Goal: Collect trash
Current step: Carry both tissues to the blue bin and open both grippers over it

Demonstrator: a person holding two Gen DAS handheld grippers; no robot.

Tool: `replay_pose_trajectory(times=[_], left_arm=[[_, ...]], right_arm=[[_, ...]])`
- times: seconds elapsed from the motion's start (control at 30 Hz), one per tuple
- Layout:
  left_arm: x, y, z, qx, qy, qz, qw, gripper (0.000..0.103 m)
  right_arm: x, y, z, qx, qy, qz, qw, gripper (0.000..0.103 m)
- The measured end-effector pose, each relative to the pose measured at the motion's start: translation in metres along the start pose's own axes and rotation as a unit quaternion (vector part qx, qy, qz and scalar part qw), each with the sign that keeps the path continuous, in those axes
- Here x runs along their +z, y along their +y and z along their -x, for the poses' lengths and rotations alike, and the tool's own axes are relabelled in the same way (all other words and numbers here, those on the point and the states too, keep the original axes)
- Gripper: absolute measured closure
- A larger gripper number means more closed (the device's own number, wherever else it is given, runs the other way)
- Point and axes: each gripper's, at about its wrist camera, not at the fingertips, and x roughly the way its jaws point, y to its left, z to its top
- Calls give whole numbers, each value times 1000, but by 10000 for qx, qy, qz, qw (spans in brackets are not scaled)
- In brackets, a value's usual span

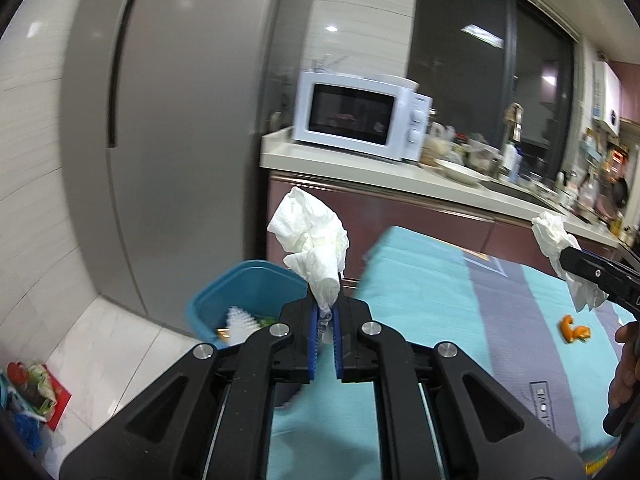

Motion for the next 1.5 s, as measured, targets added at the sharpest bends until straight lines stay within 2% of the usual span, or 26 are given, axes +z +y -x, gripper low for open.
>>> replay_pose_trajectory(times=[0.23,0.5,0.8,0.97,1.23,1.5], left_arm=[[-4,47,1,379,56,134,9992,97],[-5,70,-28,431,211,191,9987,97],[-12,70,-93,319,631,294,9971,97],[-23,72,-134,295,969,380,9941,97],[-41,76,-188,316,1409,372,9888,95],[-43,77,-227,388,1716,317,9839,95]], right_arm=[[15,35,-52,420,190,226,9987,94],[31,64,-119,665,589,461,9950,94],[23,66,-215,667,1540,336,9852,94],[13,61,-253,611,1970,278,9781,93],[-2,63,-292,573,2469,383,9666,93],[-8,66,-319,517,2774,463,9582,92]])
